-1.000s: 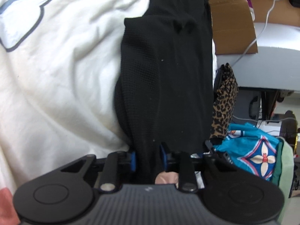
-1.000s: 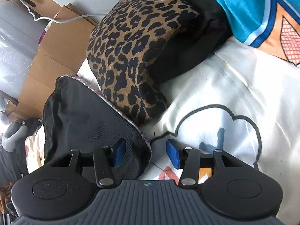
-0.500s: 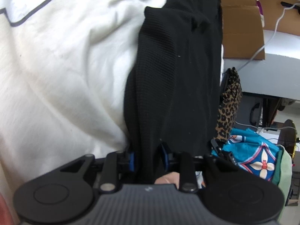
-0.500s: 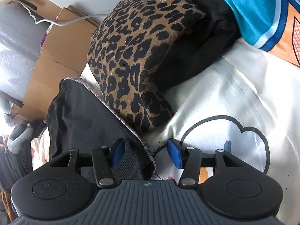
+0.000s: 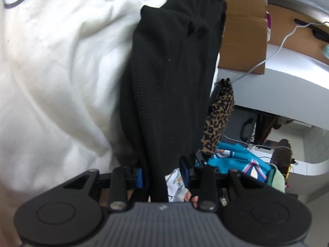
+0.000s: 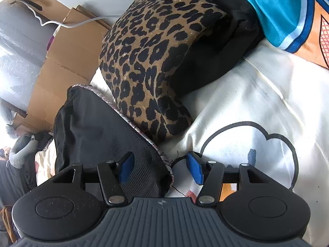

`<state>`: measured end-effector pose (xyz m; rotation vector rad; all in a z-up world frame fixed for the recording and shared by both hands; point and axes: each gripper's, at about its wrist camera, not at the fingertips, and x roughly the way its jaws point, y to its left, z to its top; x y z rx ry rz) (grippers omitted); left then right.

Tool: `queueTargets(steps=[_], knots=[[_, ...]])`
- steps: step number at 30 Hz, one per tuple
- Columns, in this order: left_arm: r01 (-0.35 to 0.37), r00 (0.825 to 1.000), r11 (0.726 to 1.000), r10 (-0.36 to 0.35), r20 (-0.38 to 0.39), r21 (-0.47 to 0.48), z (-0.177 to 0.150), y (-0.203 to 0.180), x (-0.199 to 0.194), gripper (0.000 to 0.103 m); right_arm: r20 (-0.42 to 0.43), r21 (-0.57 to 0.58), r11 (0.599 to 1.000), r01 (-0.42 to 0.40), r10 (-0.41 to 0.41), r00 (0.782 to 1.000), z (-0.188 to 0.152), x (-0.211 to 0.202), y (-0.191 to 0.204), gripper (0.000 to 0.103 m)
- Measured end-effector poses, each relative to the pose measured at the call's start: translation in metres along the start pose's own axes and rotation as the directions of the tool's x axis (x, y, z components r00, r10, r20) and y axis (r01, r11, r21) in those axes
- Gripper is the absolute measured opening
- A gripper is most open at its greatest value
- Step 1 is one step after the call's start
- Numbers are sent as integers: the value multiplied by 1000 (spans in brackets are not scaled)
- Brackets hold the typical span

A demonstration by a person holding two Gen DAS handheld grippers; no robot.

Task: Fold clothes
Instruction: 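Hold the pants hem with the left tool and pull it straight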

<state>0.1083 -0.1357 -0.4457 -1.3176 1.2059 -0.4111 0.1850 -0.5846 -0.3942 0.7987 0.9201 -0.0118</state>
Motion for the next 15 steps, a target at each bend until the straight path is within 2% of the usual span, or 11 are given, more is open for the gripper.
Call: queueTargets(steps=[6,9,15], knots=[[-39,999,999,39,-27,24,-6,-3,8,36,-3,-8,1000,3,-3,1000,0,0,1,63],[-66,997,998,67,-46,20,-9,-3,11,13,-4,-12,1000,5,-5,1000,0,0,2,63],[-127,991,992,128,-26,17,-11,-16,5,10,-13,-4,1000,-2,2,1000,4,-1,0,63]])
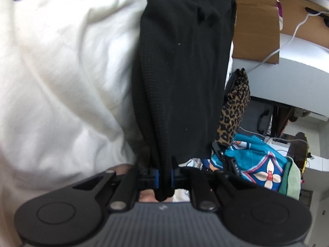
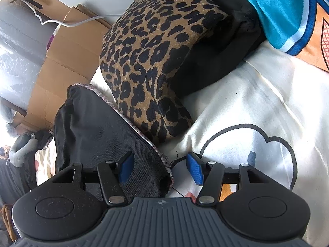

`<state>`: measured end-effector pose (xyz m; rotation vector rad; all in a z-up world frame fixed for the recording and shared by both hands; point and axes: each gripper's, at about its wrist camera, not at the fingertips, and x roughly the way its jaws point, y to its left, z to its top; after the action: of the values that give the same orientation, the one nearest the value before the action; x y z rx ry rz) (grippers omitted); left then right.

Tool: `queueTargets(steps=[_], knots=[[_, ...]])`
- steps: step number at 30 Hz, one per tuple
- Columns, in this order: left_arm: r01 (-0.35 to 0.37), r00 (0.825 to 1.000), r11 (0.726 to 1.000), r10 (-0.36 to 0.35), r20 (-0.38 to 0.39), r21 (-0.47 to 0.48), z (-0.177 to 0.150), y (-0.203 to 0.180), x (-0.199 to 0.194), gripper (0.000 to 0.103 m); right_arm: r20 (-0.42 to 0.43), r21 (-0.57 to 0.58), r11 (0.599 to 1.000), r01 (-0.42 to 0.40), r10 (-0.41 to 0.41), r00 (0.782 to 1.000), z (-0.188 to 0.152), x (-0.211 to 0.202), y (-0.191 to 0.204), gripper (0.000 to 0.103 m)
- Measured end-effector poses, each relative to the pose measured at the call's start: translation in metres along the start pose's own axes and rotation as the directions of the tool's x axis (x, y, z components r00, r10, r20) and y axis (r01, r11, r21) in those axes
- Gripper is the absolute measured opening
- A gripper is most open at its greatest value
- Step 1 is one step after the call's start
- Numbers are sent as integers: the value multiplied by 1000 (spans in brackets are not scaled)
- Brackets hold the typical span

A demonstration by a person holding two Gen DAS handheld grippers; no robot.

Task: Fold clothes
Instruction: 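Hold the pants hem with the left tool and pull it straight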

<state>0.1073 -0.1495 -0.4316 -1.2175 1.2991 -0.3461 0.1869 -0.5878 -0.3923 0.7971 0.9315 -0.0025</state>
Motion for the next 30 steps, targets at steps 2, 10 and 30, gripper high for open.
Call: queueTargets(steps=[2,10,30], knots=[[-25,1000,1000,25,4,13,-1,-6,-7,10,-6,-3,1000,-1,1,1000,1,-1,0,63],[-78,997,994,78,2,76,1,-21,-45,9,-43,2,1000,-7,7,999,7,-5,-1,63],[-133,991,987,130,36,88,15,-20,-69,9,-233,-159,983,-92,53,971,8,20,31,62]])
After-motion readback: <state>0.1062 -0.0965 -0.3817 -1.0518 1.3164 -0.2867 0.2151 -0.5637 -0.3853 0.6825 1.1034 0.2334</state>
